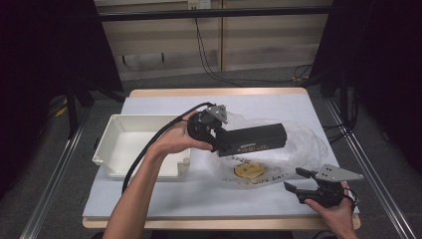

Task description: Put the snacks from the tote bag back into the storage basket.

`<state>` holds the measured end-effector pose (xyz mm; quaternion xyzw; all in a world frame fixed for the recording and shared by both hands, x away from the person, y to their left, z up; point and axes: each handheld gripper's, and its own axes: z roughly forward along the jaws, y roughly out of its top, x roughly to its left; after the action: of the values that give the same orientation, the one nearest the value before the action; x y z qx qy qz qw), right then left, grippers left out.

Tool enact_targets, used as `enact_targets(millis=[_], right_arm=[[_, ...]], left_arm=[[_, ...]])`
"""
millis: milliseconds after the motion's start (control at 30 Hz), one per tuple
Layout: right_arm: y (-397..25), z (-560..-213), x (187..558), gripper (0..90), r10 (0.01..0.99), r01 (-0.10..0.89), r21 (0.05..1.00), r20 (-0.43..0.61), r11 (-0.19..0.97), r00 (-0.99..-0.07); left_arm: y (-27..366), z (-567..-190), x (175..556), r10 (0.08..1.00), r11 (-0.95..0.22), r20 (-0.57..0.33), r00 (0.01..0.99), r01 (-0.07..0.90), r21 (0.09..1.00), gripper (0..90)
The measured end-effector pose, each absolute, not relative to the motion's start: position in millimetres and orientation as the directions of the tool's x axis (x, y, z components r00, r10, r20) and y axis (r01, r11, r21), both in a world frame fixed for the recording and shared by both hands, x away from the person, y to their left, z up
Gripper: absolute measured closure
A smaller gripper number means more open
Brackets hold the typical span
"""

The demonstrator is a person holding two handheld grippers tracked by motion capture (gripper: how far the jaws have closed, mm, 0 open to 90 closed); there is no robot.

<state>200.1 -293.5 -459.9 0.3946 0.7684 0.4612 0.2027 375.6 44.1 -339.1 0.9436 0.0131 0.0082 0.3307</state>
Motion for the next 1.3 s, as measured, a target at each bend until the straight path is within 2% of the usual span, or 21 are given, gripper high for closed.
enact_targets(millis=[800, 1300], right_arm=[[-293, -461, 202, 32.6, 0.793, 0.424, 0.865, 0.052, 0.268, -0.607], [-294, -462, 203, 31.7, 0.792, 0.433, 0.861, 0.060, 0.267, -0.608]], left_arm=[[103, -333, 375, 0.067, -0.763, 0.034, 0.997, 0.030, 0.645, 43.0], [142, -326, 387, 0.110, -0.755, 0.006, 0.994, 0.080, 0.651, 43.1]])
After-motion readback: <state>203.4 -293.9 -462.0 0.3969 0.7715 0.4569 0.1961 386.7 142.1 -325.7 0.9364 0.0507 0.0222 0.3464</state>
